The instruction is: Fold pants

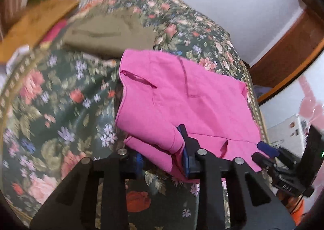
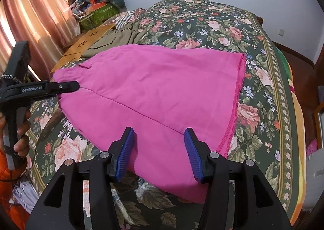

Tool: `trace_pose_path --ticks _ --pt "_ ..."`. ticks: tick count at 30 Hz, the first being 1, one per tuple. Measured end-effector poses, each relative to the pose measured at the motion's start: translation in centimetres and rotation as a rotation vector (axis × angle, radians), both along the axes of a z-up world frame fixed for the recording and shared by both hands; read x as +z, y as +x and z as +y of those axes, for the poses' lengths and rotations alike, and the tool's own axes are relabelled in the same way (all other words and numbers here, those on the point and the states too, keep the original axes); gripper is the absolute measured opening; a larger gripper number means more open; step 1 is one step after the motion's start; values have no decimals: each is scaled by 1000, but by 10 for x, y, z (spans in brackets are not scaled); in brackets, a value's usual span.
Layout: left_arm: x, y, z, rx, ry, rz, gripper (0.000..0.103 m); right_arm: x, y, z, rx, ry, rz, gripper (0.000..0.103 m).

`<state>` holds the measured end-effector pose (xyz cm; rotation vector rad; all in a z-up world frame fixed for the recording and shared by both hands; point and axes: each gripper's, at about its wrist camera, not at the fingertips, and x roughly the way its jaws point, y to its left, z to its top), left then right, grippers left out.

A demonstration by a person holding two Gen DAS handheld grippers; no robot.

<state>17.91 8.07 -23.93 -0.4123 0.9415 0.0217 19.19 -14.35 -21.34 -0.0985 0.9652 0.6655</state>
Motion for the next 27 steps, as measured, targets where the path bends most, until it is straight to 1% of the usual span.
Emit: trace_pose_path --ticks 2,6,8,10,13,15,18,21,24,25,27 --pt "9 -3 -7 -17 52 -27 27 1 0 0 -2 -5 2 48" --pt "25 -15 -13 -41 127 -68 25 6 3 2 -1 -19 6 48" --pt "34 -23 -17 -51 173 -93 25 14 3 5 3 -17 -10 48" --pt "43 -34 -21 -59 211 -116 25 22 3 9 11 -3 -29 48" --pt "54 -46 -27 -63 268 -152 25 37 4 21 29 53 -57 48" --pt "60 -53 -30 -64 292 -172 24 40 5 32 41 65 -68 48" --pt "69 -60 -34 -74 294 -198 24 37 6 53 78 49 -64 48" --pt "77 -65 -36 -85 291 -221 24 25 4 74 133 19 -31 48" --pt "84 -69 -39 -121 241 -267 23 15 0 86 185 -6 -1 48" --pt "85 -68 -40 -130 236 -271 23 12 -2 90 211 -13 19 48" --pt "86 -67 -46 -144 245 -272 23 11 -6 93 236 -25 15 48"
